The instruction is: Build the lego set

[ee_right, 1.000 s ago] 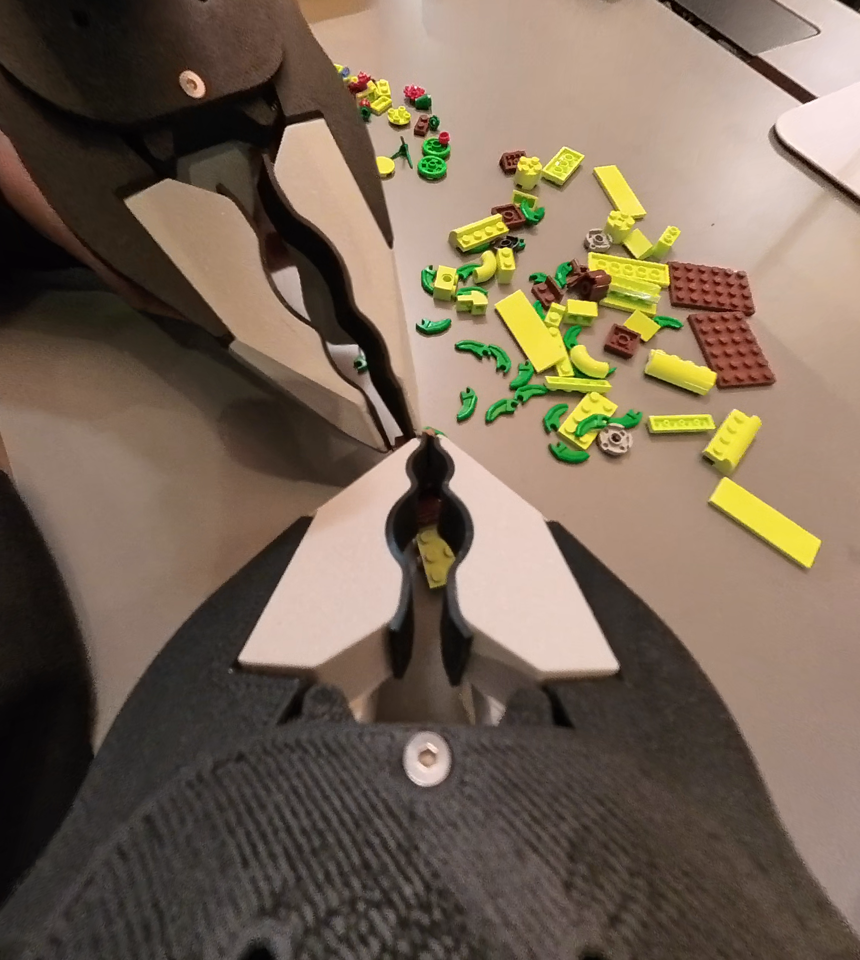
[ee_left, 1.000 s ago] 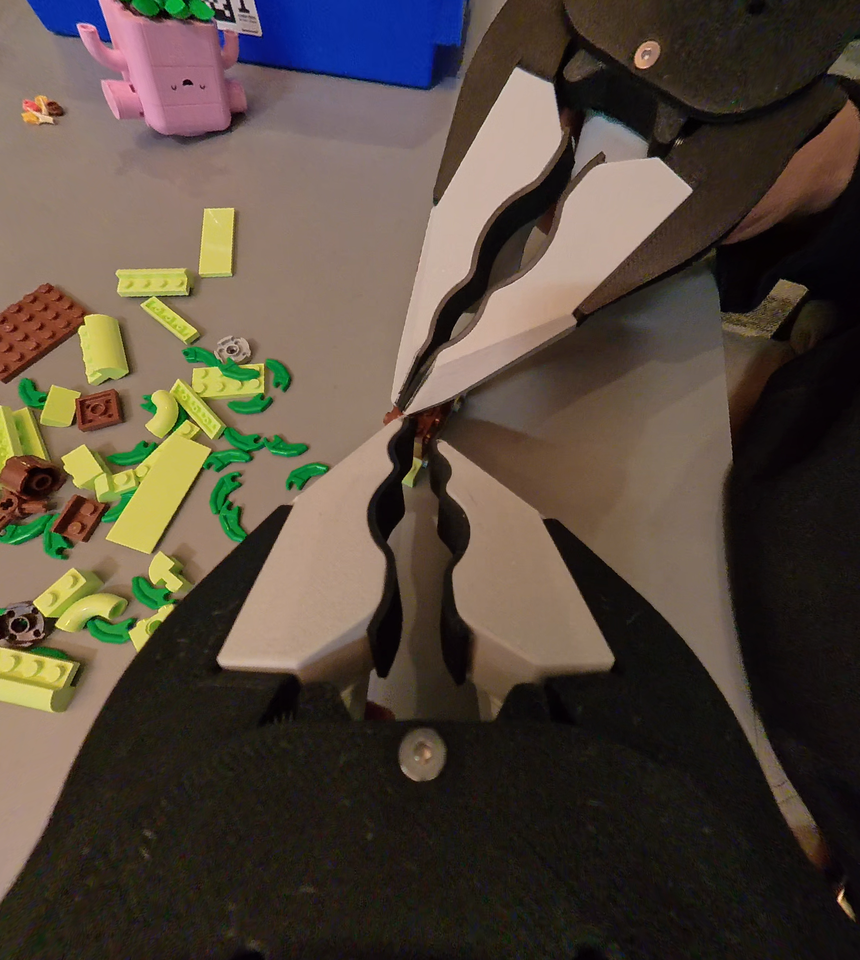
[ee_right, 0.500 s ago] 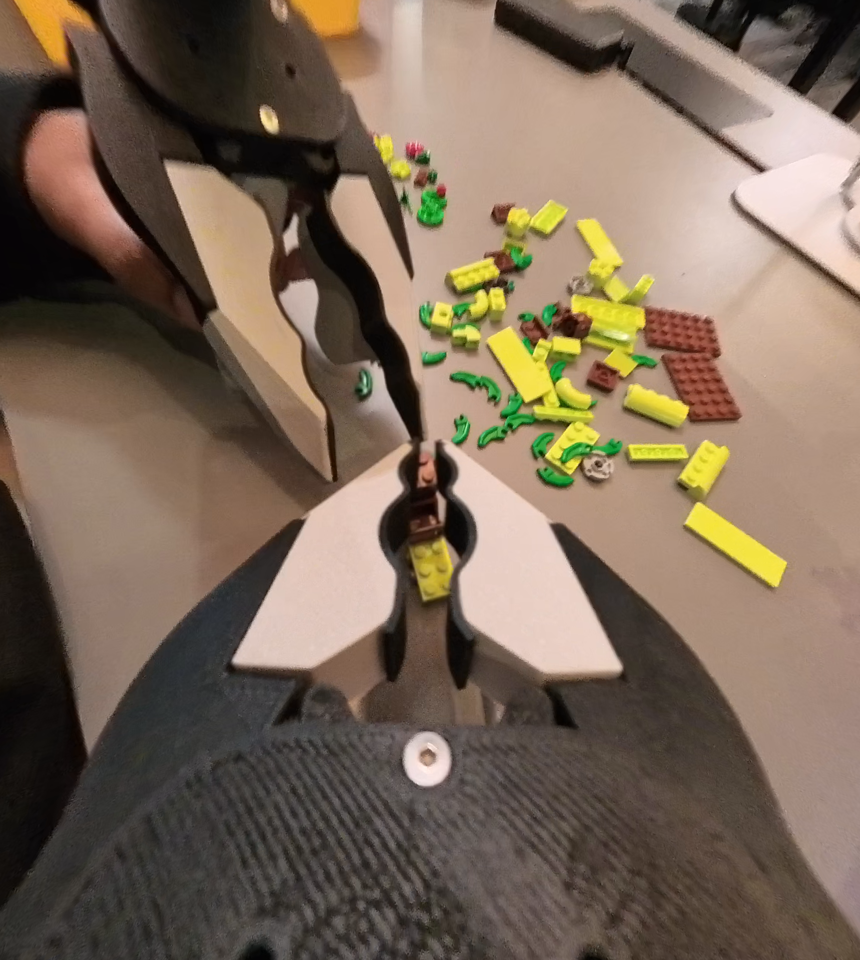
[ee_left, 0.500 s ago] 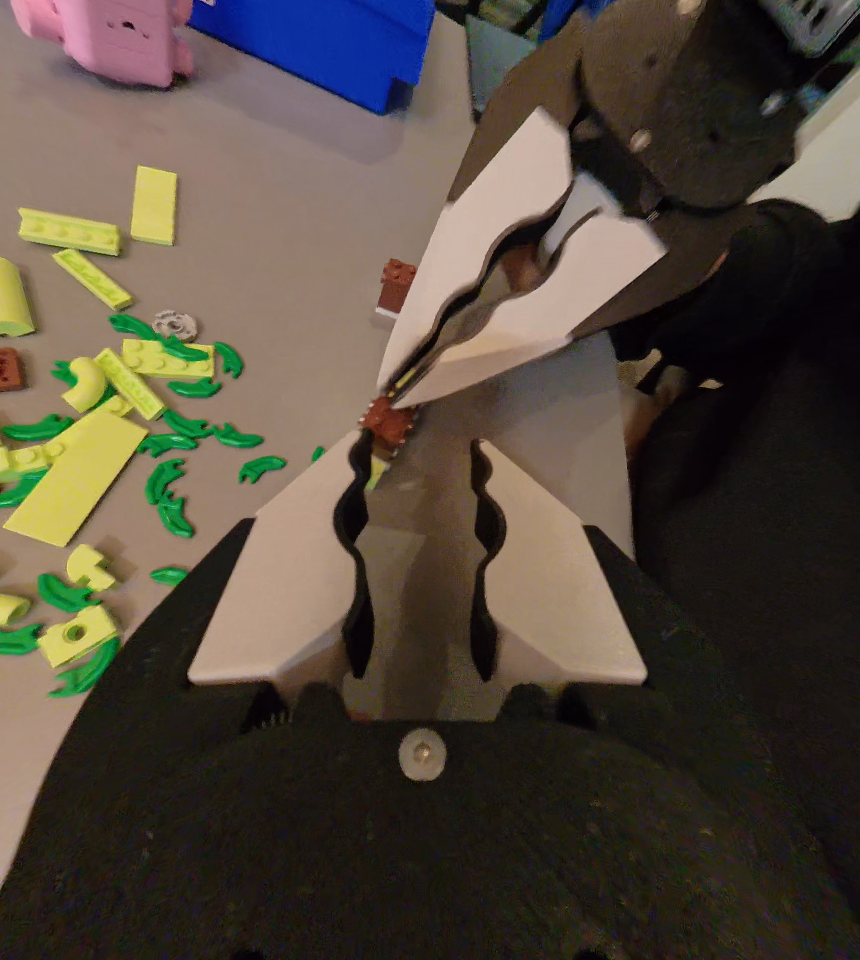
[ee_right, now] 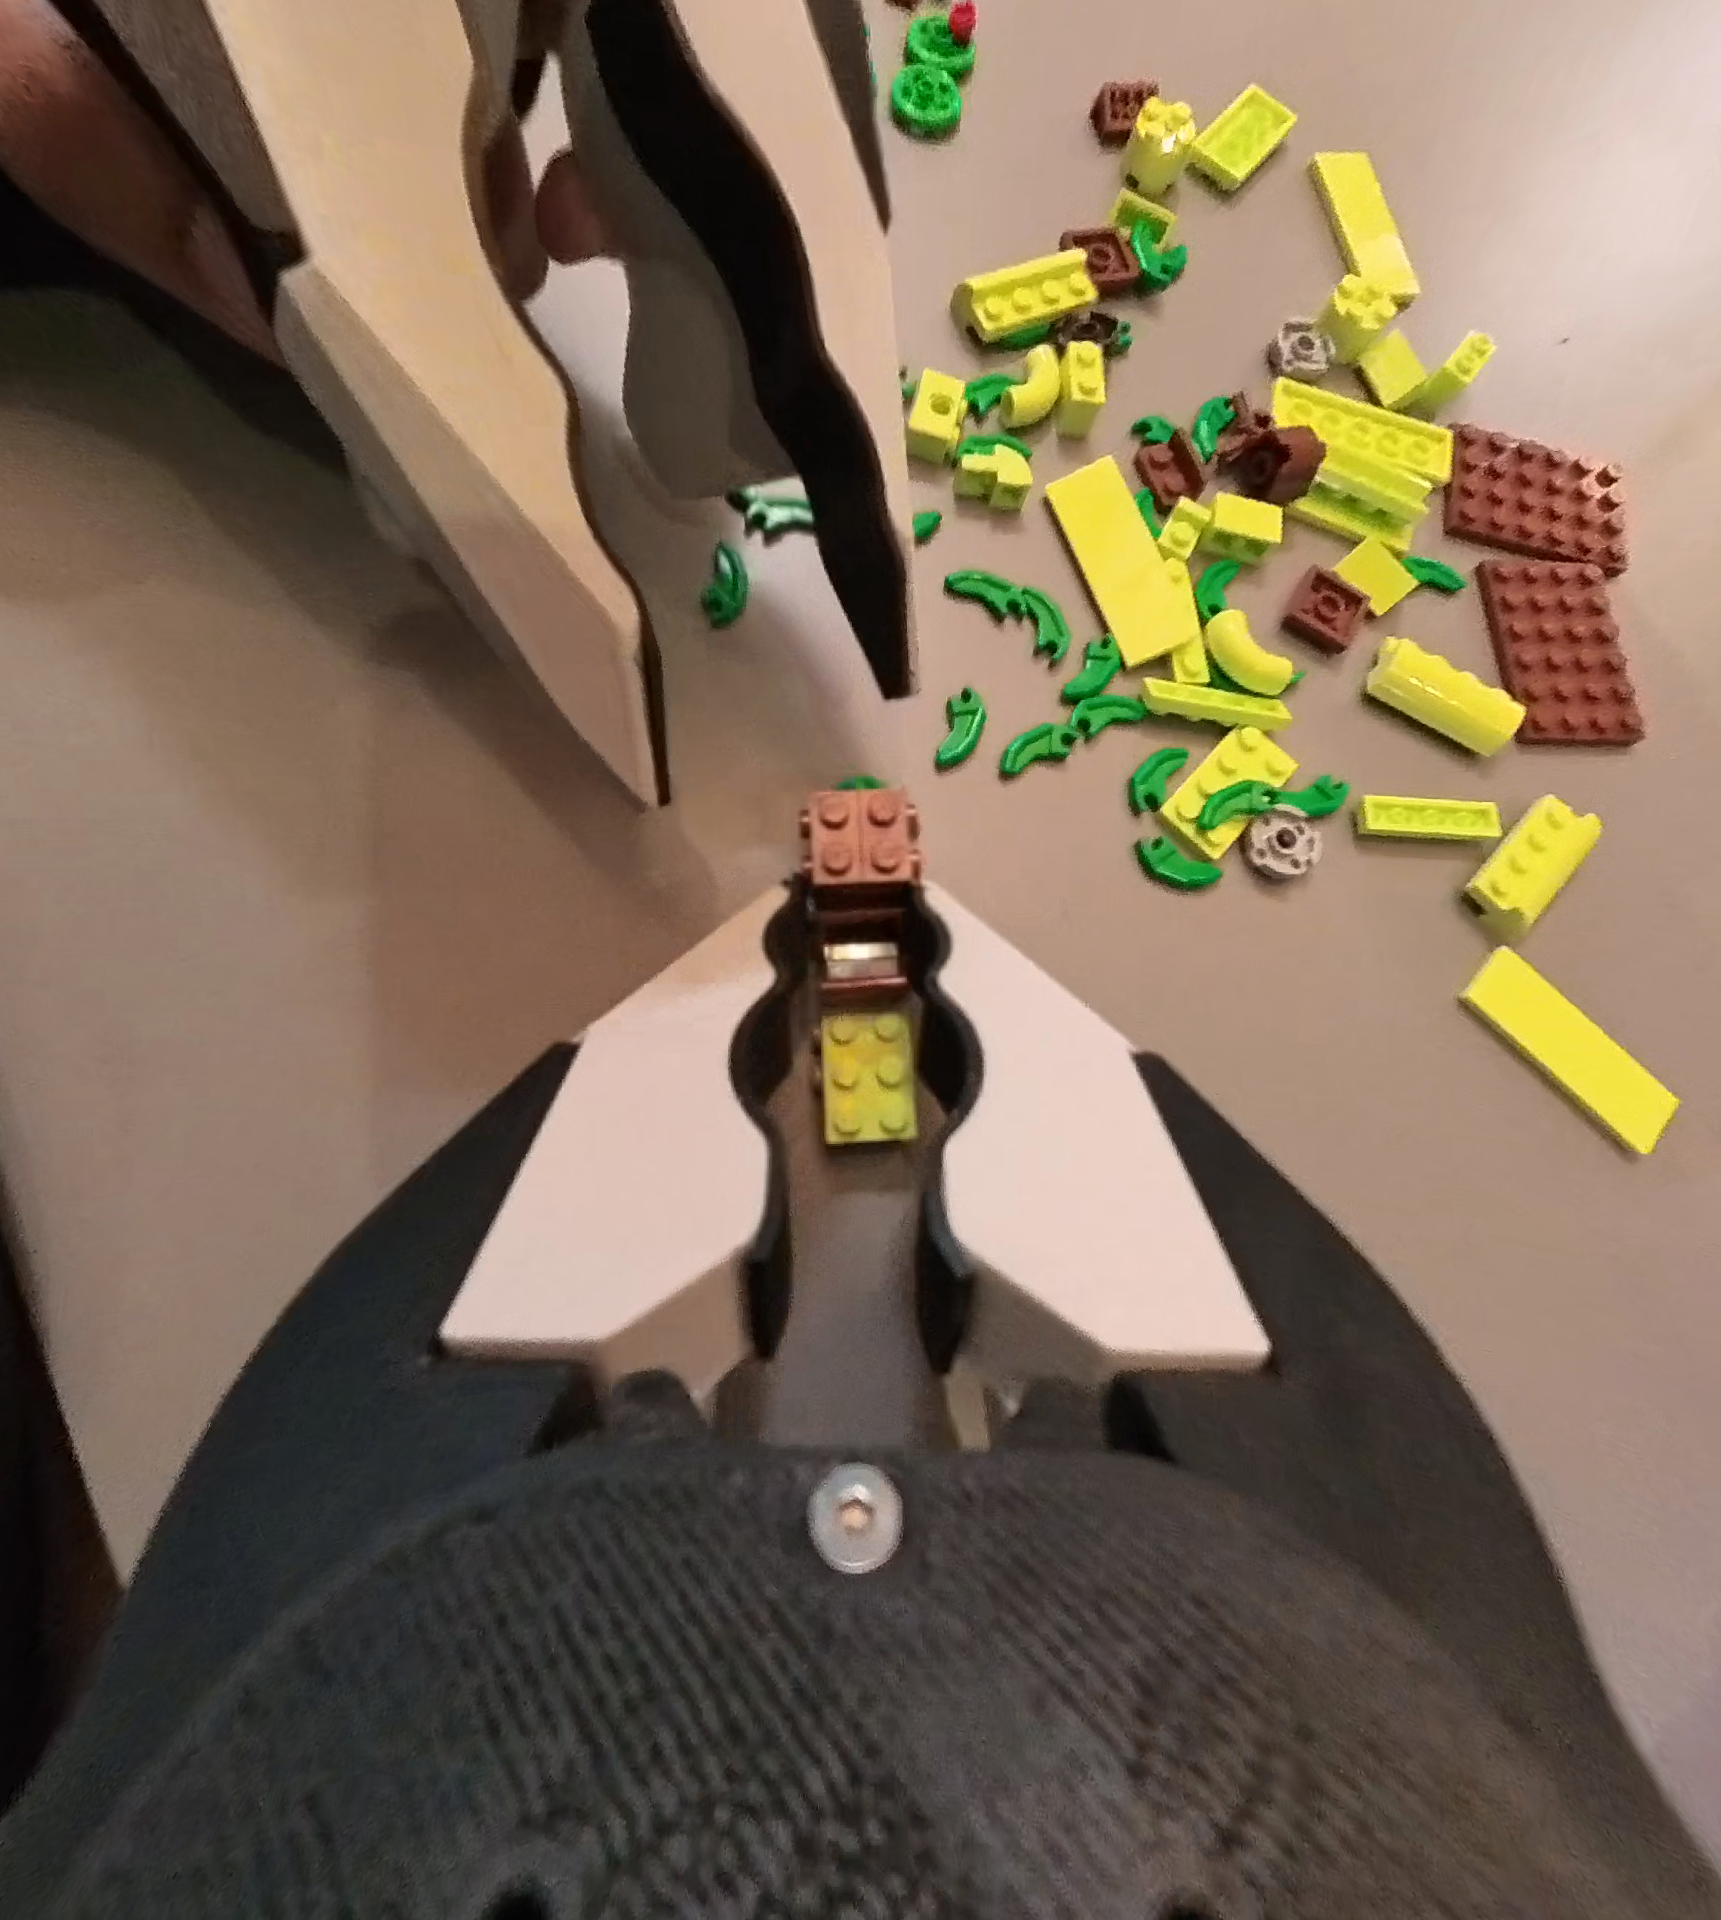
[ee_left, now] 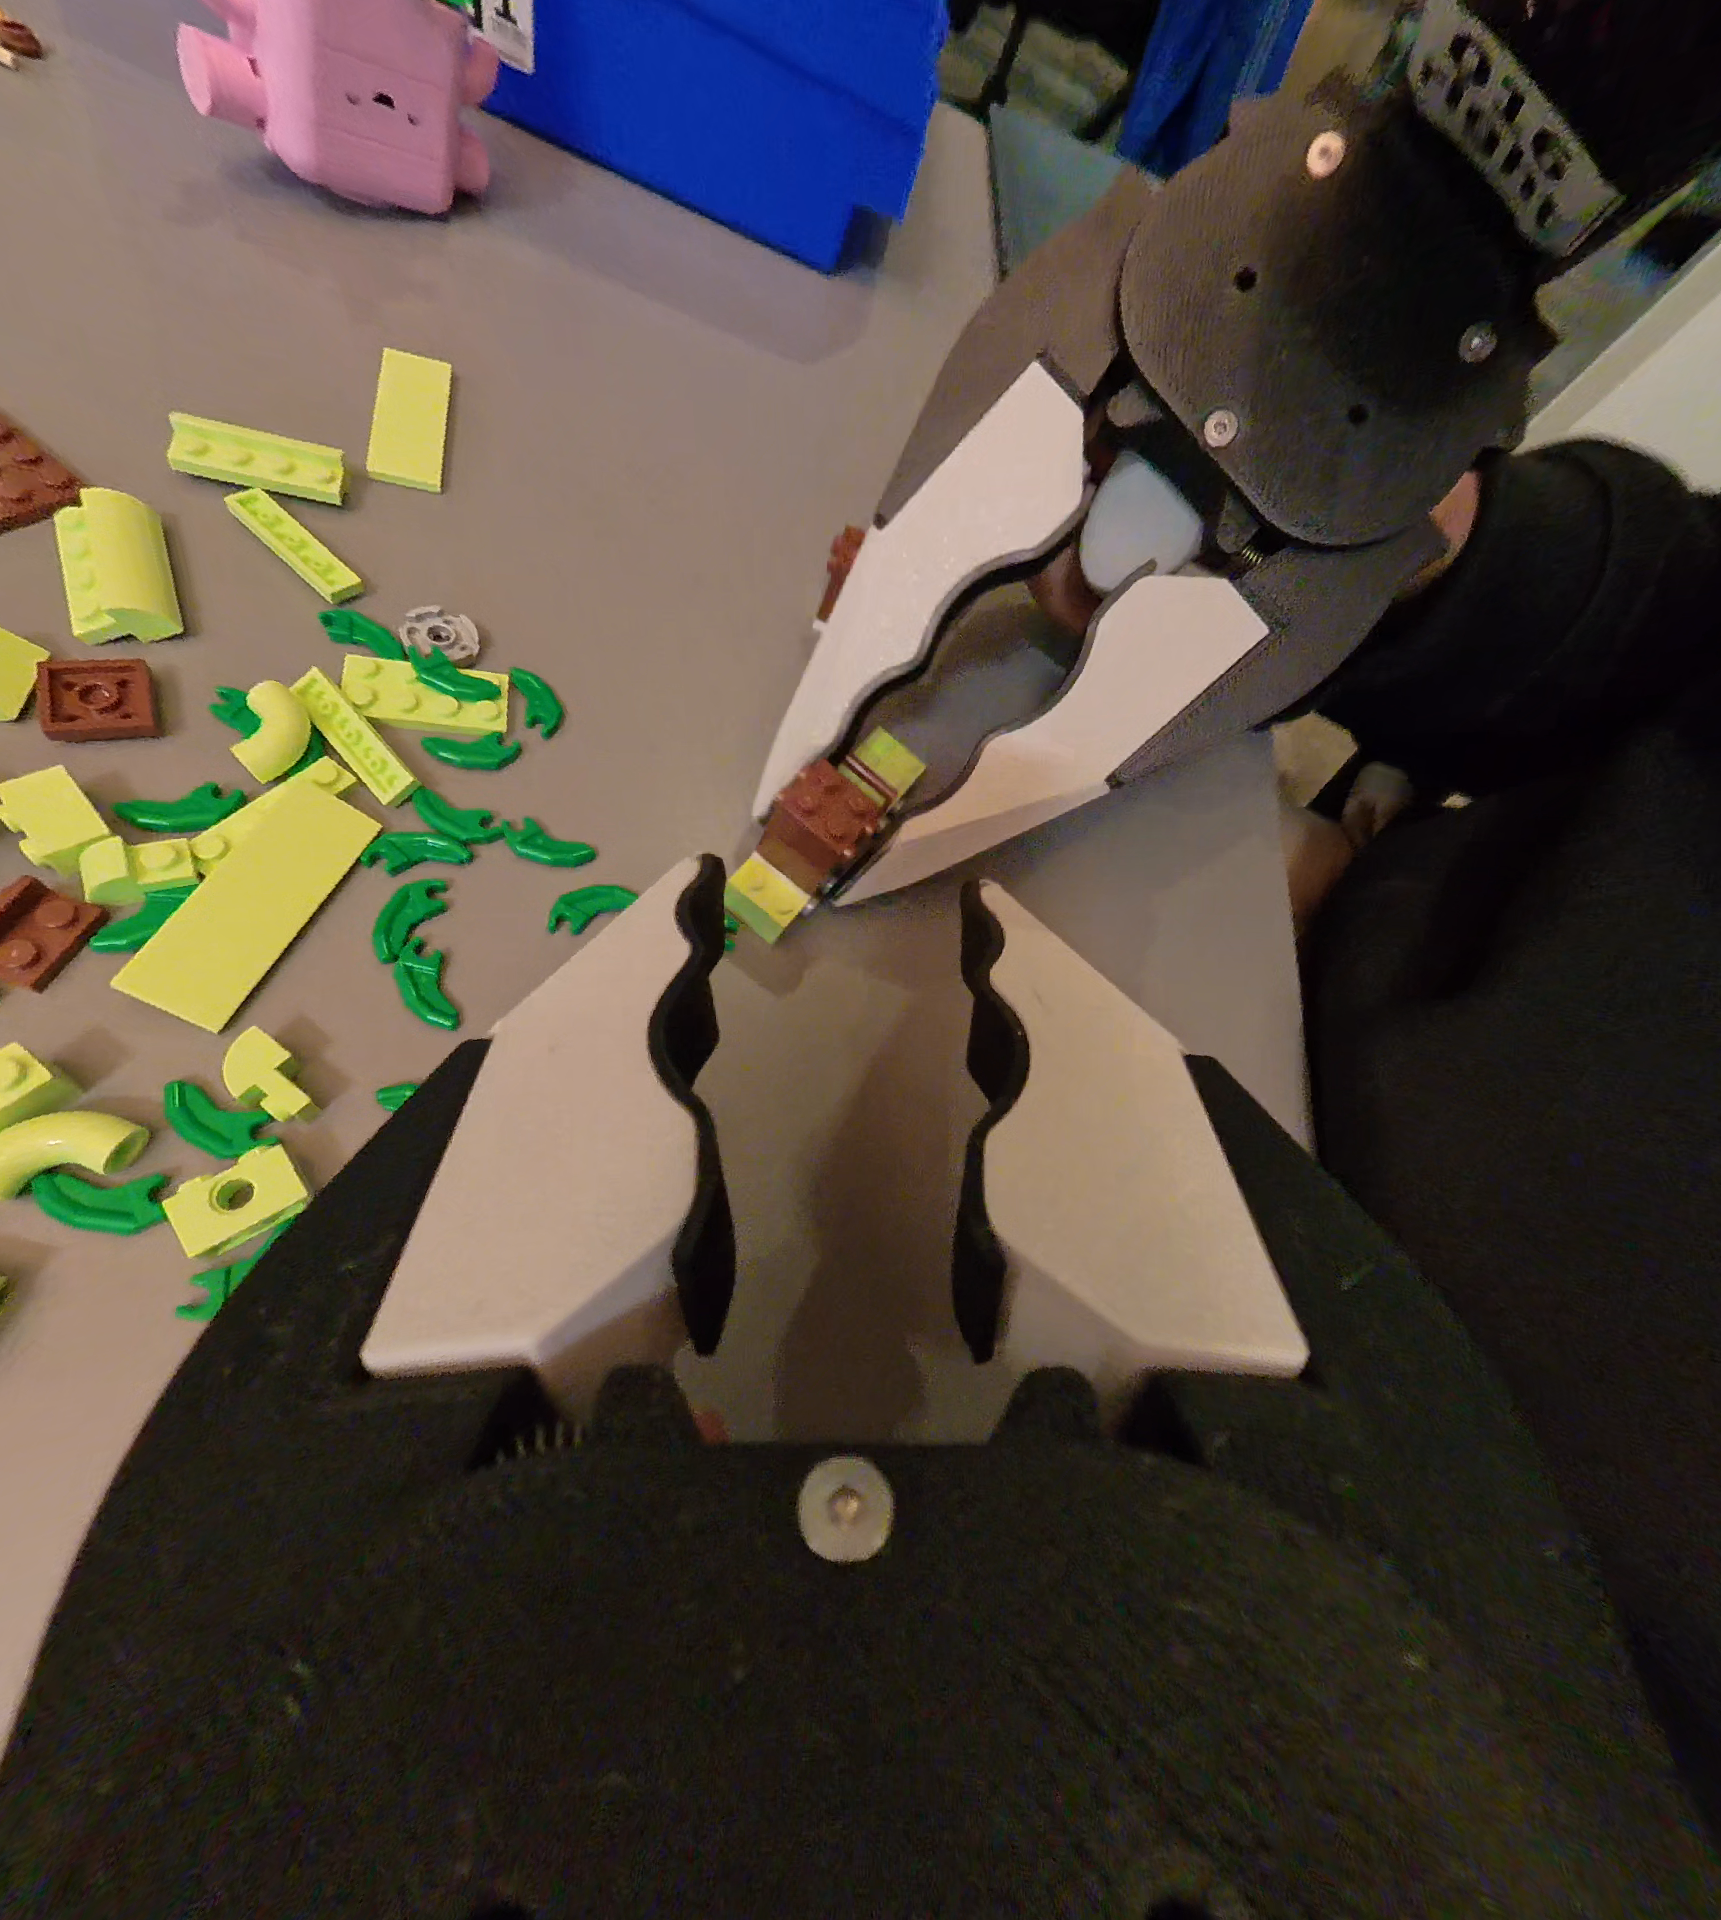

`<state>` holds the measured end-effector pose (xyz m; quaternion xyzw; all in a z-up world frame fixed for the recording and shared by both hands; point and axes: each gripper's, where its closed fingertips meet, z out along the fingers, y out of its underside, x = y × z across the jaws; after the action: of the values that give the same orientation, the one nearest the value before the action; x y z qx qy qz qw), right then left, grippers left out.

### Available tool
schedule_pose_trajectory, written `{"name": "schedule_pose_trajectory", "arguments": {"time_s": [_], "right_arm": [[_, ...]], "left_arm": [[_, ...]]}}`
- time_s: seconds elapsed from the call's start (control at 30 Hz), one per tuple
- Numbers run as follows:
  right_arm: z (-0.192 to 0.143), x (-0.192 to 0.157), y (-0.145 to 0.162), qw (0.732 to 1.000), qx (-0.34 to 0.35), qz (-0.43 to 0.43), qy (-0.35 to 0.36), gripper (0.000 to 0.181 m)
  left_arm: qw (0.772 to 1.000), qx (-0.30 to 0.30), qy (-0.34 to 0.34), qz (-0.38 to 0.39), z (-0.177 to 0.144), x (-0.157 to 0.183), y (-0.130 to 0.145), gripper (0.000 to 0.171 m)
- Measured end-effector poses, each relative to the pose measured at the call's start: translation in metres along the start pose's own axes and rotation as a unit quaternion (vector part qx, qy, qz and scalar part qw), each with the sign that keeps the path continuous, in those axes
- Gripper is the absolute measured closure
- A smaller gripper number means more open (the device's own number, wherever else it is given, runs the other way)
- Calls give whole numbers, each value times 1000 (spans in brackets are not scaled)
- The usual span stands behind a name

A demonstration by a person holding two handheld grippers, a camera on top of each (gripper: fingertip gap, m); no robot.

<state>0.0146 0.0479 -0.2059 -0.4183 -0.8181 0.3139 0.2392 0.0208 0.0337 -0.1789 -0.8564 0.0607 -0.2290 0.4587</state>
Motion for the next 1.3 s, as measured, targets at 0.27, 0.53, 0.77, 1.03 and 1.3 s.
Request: {"name": "schedule_pose_trajectory", "arguments": {"time_s": [0.27, 0.53, 0.77, 1.03, 1.3], "right_arm": [[-24, -7, -28, 979, 101, 140, -108, 166], [-37, 6, -31, 970, 155, 158, -98, 166], [-29, 11, 2, 995, 63, 71, -29, 166], [-27, 12, 25, 997, 42, 62, -13, 166], [-22, 8, 29, 997, 25, 64, -33, 165]], "left_arm": [[995, 83, 36, -46, -16, 0, -19, 126], [993, 109, 42, -11, -15, 10, -27, 125], [999, 28, 23, 16, 3, 15, -8, 125], [999, -26, 16, 24, 15, 15, 4, 126], [999, -41, 19, 18, 18, 14, 8, 126]]}}
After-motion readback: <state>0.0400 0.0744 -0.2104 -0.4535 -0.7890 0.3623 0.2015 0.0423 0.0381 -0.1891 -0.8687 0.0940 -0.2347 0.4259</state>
